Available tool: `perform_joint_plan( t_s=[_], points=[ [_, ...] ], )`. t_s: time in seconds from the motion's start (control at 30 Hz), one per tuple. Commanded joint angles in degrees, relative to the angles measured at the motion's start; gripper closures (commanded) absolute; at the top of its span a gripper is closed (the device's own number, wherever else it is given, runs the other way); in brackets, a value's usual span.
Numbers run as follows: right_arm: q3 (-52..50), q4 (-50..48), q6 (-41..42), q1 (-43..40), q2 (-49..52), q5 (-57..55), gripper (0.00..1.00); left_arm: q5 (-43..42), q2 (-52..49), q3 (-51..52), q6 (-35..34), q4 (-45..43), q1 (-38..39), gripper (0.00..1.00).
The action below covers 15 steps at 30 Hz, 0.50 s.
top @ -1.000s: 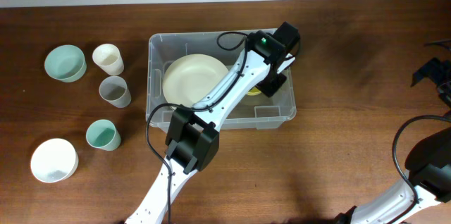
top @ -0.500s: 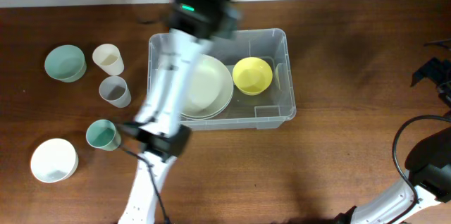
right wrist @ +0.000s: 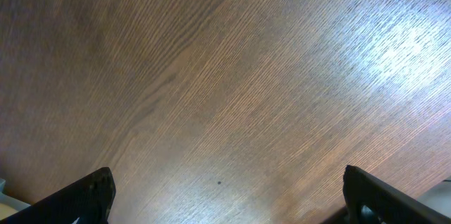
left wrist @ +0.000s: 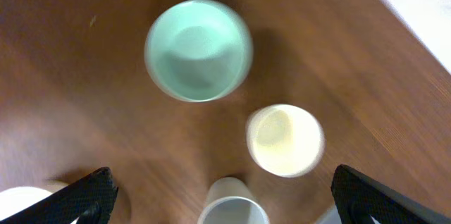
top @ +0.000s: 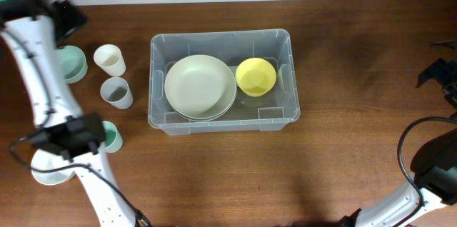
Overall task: Pack container
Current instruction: 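Move the left gripper back to the mint bowl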
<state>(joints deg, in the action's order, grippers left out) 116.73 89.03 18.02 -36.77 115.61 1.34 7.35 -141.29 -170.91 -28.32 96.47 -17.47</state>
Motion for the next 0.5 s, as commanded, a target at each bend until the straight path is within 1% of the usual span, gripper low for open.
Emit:
perform_joint_plan(
  t_s=[0.0, 0.13, 0.23, 0.47],
  points=[
    [-0.11, -0.09, 0.44, 0.00, -1.36, -0.50, 0.01, -5.66, 1.42, 5.14, -5.79, -0.44, -5.90, 0.00],
    [-0.11, -0.09, 0.44, 0.00, -1.36, -0.50, 0.01, -5.01, 1.42, 11.69, -5.77, -3.61, -9.97, 0.01],
    [-0.11, -0.09, 0.44, 0.00, -1.36, -0.50, 0.01, -4.42, 1.42, 15.82, -5.75, -6.45, -11.63, 0.01],
    [-0.11, -0.09, 0.44, 0.00, -1.36, -0.50, 0.01, -4.44, 1.40, 26.80, -5.73, -14.88, -12.17, 0.01]
  ],
)
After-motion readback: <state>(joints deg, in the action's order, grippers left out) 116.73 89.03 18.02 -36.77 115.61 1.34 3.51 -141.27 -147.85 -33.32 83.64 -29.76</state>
